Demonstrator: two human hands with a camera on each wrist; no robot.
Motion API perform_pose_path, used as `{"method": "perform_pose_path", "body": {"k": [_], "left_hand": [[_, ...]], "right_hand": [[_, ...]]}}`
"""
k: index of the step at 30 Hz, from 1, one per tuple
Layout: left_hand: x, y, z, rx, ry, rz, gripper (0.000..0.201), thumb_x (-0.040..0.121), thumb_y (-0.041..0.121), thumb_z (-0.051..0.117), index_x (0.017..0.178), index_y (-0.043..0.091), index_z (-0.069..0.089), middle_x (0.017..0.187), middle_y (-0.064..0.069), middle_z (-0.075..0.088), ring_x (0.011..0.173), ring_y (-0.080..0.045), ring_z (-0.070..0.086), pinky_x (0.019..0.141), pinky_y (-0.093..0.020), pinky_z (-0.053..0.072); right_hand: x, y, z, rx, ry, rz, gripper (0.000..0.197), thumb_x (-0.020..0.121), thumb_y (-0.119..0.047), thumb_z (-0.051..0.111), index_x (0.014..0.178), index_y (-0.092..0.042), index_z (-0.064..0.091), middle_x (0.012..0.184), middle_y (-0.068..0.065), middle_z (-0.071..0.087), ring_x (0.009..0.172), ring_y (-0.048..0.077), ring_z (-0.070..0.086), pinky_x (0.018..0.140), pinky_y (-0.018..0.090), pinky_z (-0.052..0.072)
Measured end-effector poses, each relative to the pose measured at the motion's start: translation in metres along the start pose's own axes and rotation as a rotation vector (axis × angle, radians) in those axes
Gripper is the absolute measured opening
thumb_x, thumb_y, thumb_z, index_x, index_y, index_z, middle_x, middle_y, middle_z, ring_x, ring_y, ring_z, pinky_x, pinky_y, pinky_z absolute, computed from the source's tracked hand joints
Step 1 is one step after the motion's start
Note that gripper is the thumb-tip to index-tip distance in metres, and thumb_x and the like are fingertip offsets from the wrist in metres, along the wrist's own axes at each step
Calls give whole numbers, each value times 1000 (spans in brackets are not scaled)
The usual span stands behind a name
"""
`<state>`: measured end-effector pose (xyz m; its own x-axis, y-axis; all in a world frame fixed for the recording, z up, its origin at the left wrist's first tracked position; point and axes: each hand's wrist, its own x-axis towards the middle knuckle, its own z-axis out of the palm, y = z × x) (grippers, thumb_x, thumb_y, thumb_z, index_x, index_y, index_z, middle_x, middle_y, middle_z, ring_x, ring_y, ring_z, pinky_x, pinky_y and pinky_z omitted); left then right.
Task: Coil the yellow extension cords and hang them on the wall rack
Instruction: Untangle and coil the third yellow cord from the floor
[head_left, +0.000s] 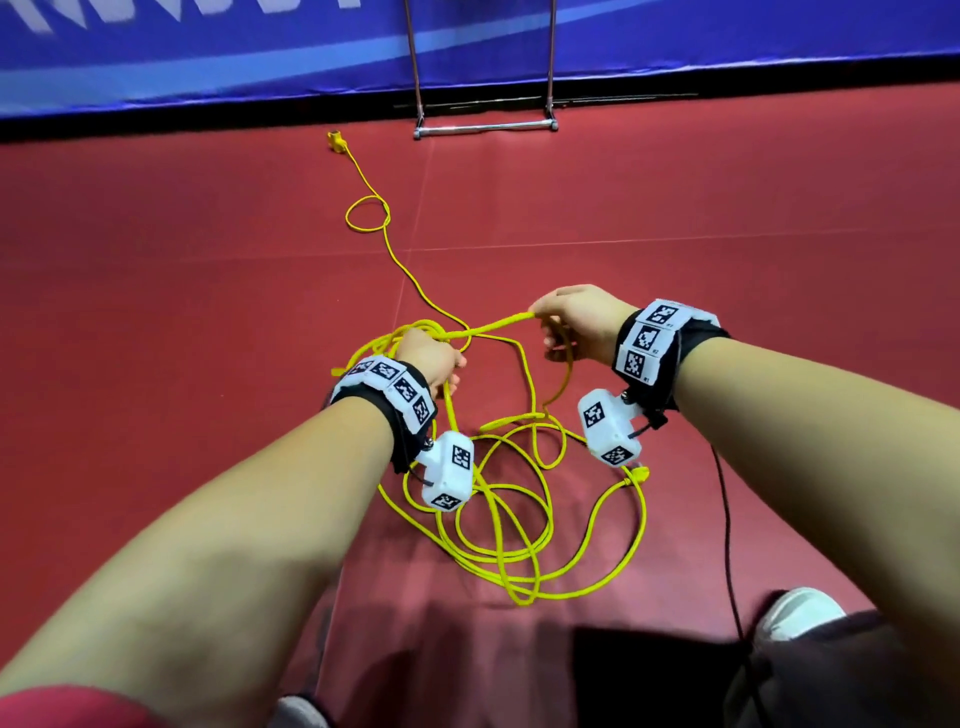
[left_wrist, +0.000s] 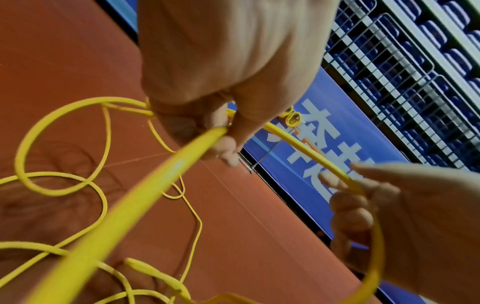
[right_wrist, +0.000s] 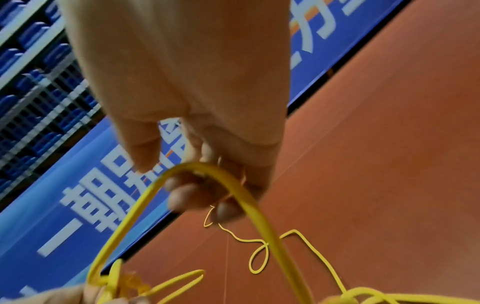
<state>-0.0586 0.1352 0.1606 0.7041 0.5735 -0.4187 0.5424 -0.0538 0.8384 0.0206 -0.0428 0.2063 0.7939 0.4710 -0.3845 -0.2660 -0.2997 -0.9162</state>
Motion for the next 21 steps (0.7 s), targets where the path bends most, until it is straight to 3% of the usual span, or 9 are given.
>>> {"method": "perform_pose_path", "body": {"k": [3,5,8,10,12,14,16,18,21], "left_hand": [[-5,1,6,213,52,158,26,85,4,66,90,10,42,85,-14,66,58,-32,61,49,-37,49],[-12,6,10,446,49,311,33,84,9,65,108,11,43,104,-17,67,91,-41,65,75,-47,54],[-22,15,16,701,46,515,32,86,6,55,116,12,47,112,-17,63,105,-39,59,82,-40,47],[-27,15,17,791,28,598,29,84,6,54,111,17,48,110,-15,63,103,-38,59,78,-40,45],[-30,9,17,872,2,668,24,84,8,54,103,21,47,104,-9,63,97,-35,59,75,-39,44],[-33,4,17,940,-22,717,23,83,7,54,98,23,47,100,-4,64,91,-33,59,73,-40,45],[-33,1,20,994,-58,759,26,81,4,50,92,26,43,95,-1,65,87,-33,58,71,-41,48],[-33,0,22,1035,-73,790,26,81,2,48,90,26,41,88,-1,62,80,-31,53,67,-38,44],[-29,1,20,980,-34,833,26,83,2,48,89,26,42,78,0,57,74,-31,50,63,-35,37]], "right_hand": [[-9,-5,8,-144,-195,19,17,92,-30,66,92,-17,56,61,4,53,48,18,48,58,29,47],[-13,-8,20,-167,-300,54,22,94,-37,63,88,-18,54,62,6,55,47,17,44,51,25,44],[-11,-9,30,-205,-297,44,23,97,-35,59,87,-16,50,69,7,52,47,15,42,45,20,37],[-6,-4,29,-201,-218,34,23,96,-26,62,112,-18,49,73,7,53,49,16,43,44,19,32],[0,4,22,-210,-124,22,62,93,-17,65,143,-26,31,72,6,56,48,17,43,43,17,29],[0,10,14,-337,-77,-42,73,92,-17,66,151,-27,25,70,5,60,45,14,42,38,15,28],[0,13,6,-577,-43,-116,65,92,-22,65,149,-25,35,70,2,61,35,6,42,31,15,28],[0,16,0,-792,-6,-186,40,94,-26,61,133,-20,58,63,-2,59,33,0,46,33,9,29],[4,19,-5,-907,73,-186,24,95,-28,57,92,-10,73,62,-1,62,60,14,59,55,22,40]]}}
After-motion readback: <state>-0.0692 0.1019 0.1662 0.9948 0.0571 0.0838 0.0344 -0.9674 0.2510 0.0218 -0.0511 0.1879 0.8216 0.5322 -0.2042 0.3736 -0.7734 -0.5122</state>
